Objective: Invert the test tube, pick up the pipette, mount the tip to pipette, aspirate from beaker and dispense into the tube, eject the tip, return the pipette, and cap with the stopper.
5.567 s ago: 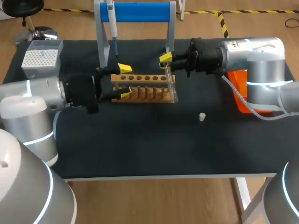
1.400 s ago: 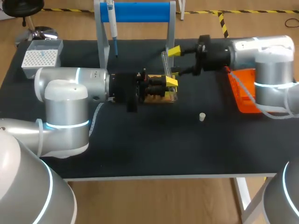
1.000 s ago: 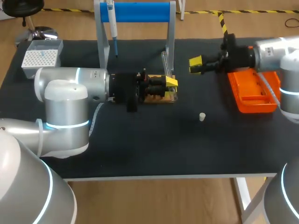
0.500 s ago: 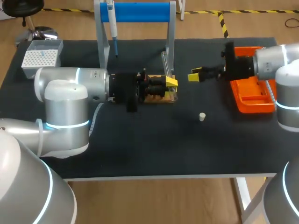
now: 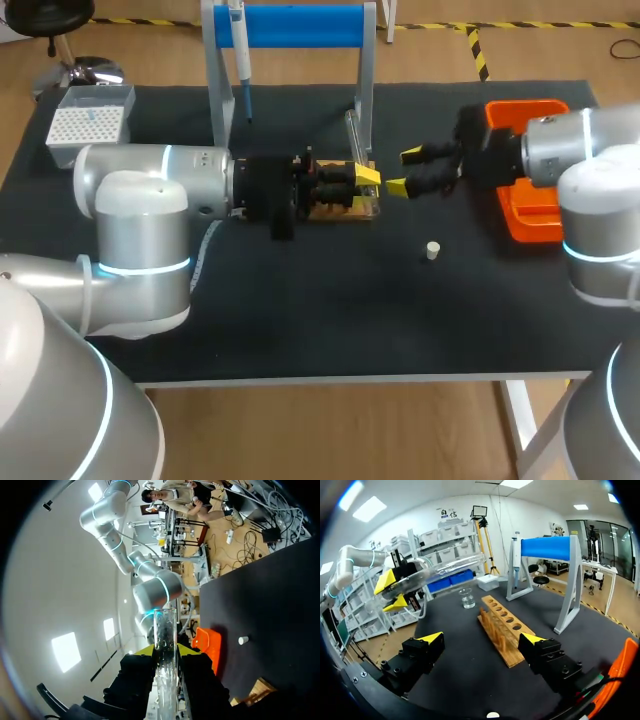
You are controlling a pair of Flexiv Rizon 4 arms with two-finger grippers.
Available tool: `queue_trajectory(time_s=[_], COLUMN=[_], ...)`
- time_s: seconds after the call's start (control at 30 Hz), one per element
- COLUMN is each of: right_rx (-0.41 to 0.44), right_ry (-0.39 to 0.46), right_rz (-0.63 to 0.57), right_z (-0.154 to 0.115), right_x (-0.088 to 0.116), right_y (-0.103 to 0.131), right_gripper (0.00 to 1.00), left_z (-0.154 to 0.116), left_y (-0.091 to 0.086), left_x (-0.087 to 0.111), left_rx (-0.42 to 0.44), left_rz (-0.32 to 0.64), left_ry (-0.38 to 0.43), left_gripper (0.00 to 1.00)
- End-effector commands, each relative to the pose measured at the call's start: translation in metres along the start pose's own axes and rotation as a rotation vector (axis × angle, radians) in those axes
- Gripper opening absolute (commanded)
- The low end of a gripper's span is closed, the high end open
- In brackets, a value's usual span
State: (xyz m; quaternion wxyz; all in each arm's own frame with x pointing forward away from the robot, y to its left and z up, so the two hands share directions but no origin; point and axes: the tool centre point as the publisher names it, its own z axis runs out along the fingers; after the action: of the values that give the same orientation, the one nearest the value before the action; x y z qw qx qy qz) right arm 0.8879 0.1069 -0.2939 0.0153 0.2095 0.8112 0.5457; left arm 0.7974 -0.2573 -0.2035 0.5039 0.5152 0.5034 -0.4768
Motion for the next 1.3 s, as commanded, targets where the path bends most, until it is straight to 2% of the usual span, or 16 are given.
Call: queue_trajectory(time_s=[0.03,0.5,0.7,1.3], right_rx=[-0.012,-0.023,-0.009,0.008], right_ry=[-0.027,-0.042,-0.082,-0.114], right_rz=[-0.022,-0.070,-0.106,-0.163], right_z=[0.019,0.055,0.066,0.075], right_x=[-0.003,-0.022,-0.032,-0.036], right_y=[-0.006,-0.012,-0.016,-0.021], right_gripper=[1.00,1.00,1.00,1.00], left_z=[-0.001,-0.001,-0.001,-0.001], left_y=[0.001,0.001,0.001,0.001], left_x=[-0.001,-0.001,-0.001,-0.001], left_rx=[0.004,0.004,0.004,0.004], left_rz=[0.000,0.000,0.000,0.000], left_ry=[0.002,0.002,0.002,0.002], left_gripper=[0.00,0.00,0.00,0.00])
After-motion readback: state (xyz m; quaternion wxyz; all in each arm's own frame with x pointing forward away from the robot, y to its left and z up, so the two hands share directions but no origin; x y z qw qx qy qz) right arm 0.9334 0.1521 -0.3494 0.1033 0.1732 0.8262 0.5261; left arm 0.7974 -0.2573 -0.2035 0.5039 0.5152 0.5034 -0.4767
